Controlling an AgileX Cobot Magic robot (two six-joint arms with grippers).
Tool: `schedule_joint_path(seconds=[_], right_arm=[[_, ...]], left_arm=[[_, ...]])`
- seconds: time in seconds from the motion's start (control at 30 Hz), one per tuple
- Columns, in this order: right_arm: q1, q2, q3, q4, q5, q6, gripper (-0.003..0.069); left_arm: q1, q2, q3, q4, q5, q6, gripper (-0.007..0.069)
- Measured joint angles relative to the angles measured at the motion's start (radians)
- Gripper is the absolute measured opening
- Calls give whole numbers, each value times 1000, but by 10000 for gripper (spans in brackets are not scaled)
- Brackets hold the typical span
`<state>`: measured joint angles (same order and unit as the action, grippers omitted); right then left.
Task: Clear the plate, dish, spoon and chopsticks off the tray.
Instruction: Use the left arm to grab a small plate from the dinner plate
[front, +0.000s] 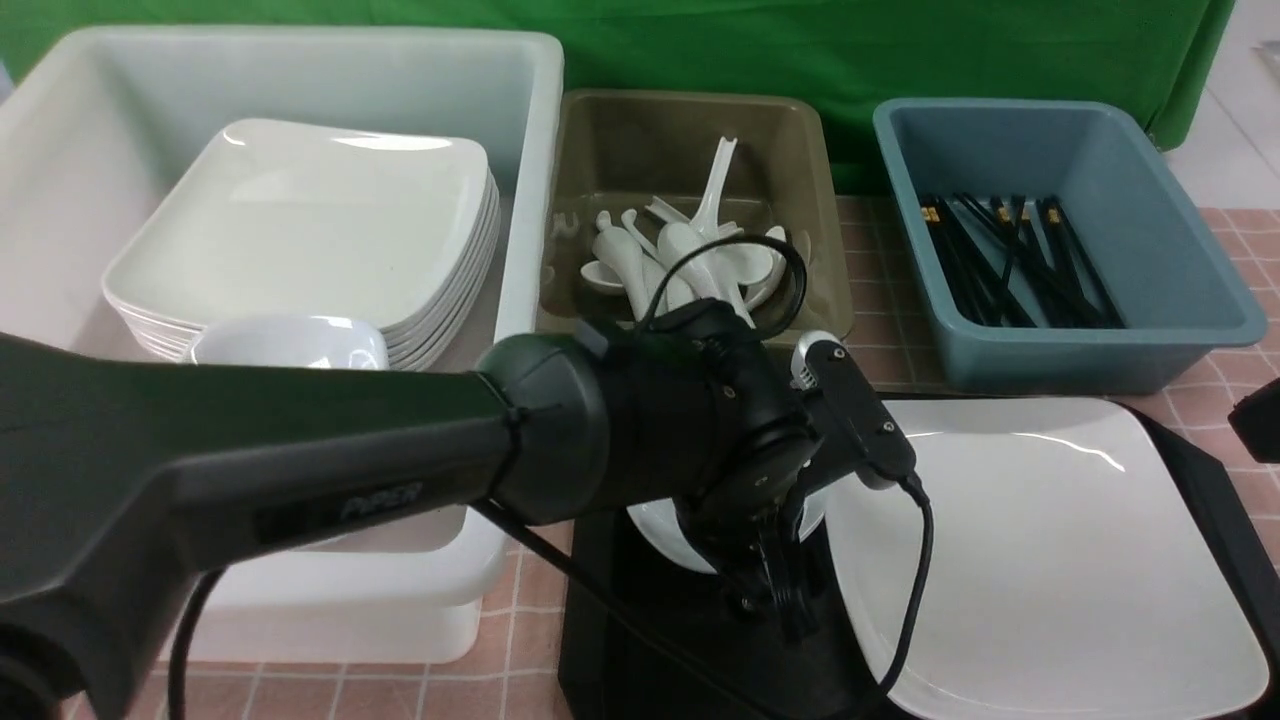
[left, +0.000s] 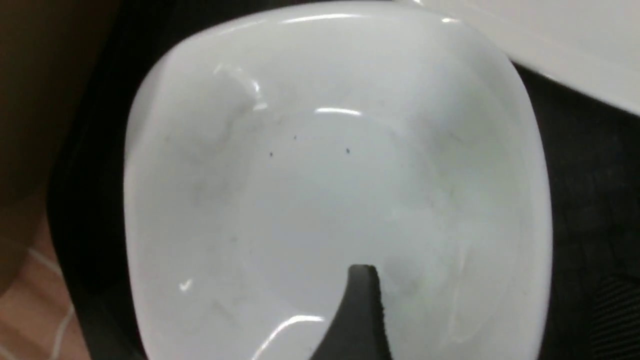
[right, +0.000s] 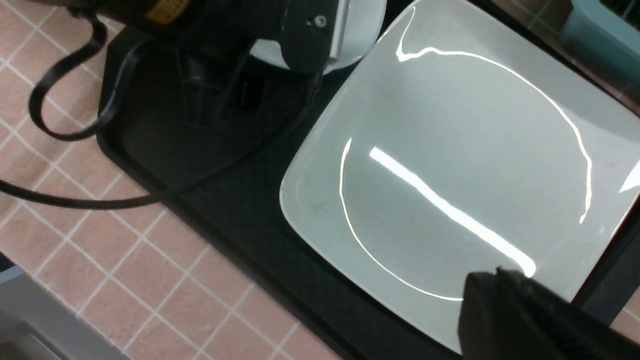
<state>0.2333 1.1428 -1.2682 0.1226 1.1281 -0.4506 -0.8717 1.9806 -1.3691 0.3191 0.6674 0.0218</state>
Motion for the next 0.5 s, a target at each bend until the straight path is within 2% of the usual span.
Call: schedule_joint_path(seconds=[0.1, 0.2, 0.23, 0.27, 0.43, 0.5], right_arm=[[0, -1, 0, 4, 0, 0, 32], [0, -1, 0, 8, 1, 0, 32], [0, -1, 0, 10, 1, -2, 32], [0, -1, 0, 10, 1, -3, 32], [0, -2, 0, 13, 1, -9, 32], [0, -4, 0, 15, 1, -11, 32]], left_arm=[[0, 19, 0, 22, -22, -10, 526], [0, 42, 0, 35, -25, -29, 469], [0, 53, 0, 32, -22, -45, 395], [0, 53, 0, 31, -22, -47, 385], [-1, 46, -3, 10, -11, -56, 120], [-1, 29, -9, 7, -4, -59, 85]])
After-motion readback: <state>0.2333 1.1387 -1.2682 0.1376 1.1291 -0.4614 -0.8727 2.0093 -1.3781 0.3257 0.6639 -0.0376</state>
